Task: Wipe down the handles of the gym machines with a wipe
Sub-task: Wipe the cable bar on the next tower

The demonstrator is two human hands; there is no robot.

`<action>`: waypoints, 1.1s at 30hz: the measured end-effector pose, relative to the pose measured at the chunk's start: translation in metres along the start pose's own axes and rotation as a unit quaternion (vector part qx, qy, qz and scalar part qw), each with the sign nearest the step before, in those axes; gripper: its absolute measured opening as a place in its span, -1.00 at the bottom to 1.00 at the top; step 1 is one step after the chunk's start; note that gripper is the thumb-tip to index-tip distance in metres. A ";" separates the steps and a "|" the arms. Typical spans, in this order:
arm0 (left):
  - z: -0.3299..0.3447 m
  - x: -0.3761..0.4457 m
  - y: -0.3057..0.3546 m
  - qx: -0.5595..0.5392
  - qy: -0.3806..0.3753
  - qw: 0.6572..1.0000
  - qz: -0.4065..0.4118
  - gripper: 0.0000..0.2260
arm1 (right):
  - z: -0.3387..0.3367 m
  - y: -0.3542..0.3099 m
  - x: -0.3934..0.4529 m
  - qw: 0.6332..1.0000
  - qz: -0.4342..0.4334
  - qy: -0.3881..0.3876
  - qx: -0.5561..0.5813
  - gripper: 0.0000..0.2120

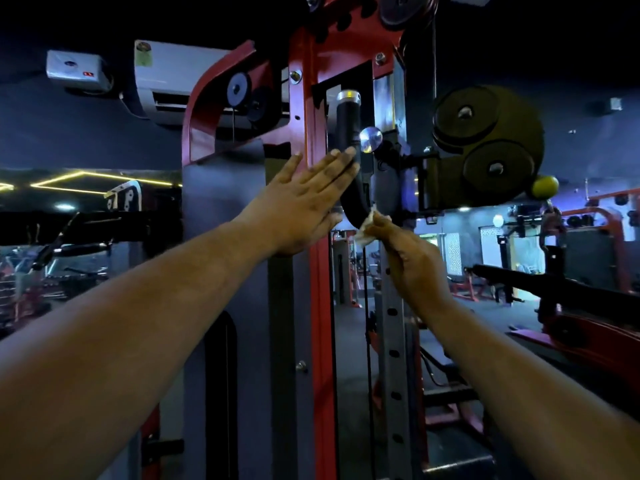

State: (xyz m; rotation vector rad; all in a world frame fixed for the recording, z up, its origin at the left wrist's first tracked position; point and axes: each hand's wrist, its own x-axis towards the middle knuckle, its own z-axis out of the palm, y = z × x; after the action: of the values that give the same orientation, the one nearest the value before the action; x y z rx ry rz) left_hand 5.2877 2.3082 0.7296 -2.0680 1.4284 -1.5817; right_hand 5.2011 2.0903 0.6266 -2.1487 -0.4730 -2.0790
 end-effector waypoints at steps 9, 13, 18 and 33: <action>0.032 -0.021 0.035 -0.019 0.022 1.000 0.006 -0.33 | 0.012 -0.020 0.002 0.968 0.248 0.002 0.031 -0.73; 0.048 -0.048 0.061 -0.071 -0.014 0.997 0.009 -0.32 | 0.008 -0.019 -0.039 0.961 0.273 -0.010 -0.030 -0.78; 0.089 -0.109 0.134 -0.239 -0.104 0.965 -0.019 -0.28 | -0.010 -0.046 -0.137 0.944 0.298 -0.097 -0.103 -0.79; 0.133 -0.267 0.431 -0.489 -0.344 0.800 0.056 -0.24 | -0.199 -0.155 -0.424 0.703 0.580 -0.328 -0.249 -0.85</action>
State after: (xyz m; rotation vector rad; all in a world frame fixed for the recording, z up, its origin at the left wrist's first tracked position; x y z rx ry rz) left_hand 5.1549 2.2317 0.2287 -2.4866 2.1534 0.1768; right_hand 4.9598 2.1170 0.1967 -2.3012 1.2604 -0.7078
